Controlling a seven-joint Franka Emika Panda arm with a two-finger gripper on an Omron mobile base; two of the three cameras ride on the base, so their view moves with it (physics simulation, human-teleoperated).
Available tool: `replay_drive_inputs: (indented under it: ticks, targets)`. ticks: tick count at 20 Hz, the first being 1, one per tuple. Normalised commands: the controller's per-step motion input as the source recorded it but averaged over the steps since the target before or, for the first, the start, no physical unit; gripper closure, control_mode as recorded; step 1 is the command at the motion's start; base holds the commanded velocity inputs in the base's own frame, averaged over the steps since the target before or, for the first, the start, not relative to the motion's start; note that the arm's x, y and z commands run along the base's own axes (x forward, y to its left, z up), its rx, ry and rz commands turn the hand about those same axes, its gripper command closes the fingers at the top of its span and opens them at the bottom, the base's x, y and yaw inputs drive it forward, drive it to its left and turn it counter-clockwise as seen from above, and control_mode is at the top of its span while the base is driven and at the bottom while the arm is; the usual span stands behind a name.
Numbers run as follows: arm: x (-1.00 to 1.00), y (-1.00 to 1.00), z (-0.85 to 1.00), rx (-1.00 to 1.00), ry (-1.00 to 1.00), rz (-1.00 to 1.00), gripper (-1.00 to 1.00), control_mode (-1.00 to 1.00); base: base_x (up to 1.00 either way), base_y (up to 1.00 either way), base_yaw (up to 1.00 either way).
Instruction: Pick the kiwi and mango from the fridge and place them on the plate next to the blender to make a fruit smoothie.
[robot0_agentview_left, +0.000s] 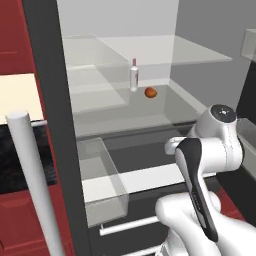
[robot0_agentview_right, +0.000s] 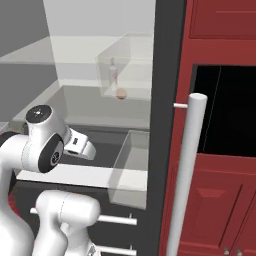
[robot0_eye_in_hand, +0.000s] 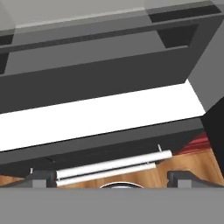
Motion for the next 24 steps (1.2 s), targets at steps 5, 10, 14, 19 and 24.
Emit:
replay_drive_inputs:
  ticks: [5,10,14,19,24]
  targets:
    - [0.06,-0.08,0.01,0.0,-0.11,0.0,-1.0,-1.0,0.15,-0.03,0.01]
    - [0.19,-0.22,0.3,0.0,-0.24,0.0,-1.0,-1.0,0.0,0.0,0.0]
    - [0.38,-0.13,0.48,0.0,-0.2,0.0,-1.0,-1.0,0.0,0.0,0.0]
    - [0.34,-0.12,0.48,0.0,-0.2,0.01,-1.0,-1.0,0.0,0.0,0.0]
    - [0.47,-0.02,0.17,0.0,-0.06,0.03,-1.0,-1.0,0.0,0.0,0.0]
